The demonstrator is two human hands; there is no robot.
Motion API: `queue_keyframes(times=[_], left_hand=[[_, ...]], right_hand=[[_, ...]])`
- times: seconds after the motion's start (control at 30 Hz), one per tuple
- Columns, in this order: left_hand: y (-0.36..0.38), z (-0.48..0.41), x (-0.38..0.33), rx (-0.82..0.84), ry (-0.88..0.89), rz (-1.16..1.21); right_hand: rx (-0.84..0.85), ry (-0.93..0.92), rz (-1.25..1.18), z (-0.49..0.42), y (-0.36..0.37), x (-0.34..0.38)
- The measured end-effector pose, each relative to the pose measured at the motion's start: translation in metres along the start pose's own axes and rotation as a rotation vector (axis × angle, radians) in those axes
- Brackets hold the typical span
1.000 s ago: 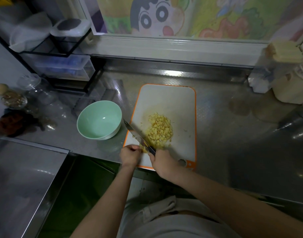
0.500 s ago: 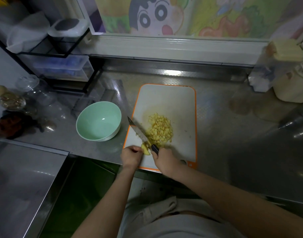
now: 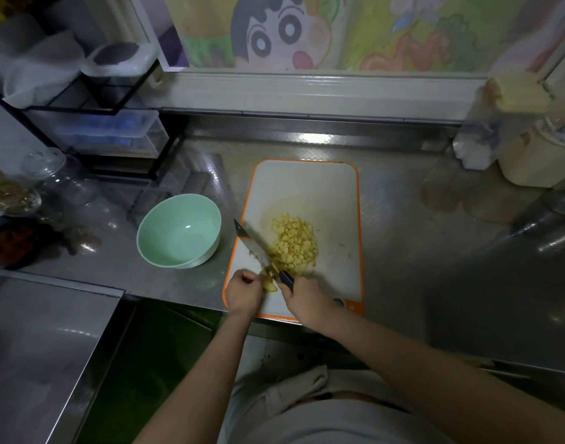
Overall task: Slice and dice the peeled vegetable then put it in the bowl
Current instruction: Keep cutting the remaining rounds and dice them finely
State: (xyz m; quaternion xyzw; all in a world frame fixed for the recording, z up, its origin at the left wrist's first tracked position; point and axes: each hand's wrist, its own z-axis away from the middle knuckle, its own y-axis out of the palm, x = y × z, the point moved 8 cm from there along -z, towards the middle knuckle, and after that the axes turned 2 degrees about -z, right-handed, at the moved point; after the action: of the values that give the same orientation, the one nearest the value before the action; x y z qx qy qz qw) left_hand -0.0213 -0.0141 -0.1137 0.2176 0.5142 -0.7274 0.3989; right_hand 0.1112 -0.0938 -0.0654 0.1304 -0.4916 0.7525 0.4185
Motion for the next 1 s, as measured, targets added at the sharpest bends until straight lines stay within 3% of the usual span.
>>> queue_keyframes(times=[0.5, 1.0], left_hand=[[0.0015, -0.0016, -0.0002, 0.041, 0.048, -0.075], [0.0001, -0.0026, 0.0040, 0.040, -0.028, -0.026]], right_hand=[[-0.028, -0.025, -0.140, -0.0027, -0.0022, -0.0074], [0.025, -0.030, -0.059, -0.0002, 0.0014, -0.0072]])
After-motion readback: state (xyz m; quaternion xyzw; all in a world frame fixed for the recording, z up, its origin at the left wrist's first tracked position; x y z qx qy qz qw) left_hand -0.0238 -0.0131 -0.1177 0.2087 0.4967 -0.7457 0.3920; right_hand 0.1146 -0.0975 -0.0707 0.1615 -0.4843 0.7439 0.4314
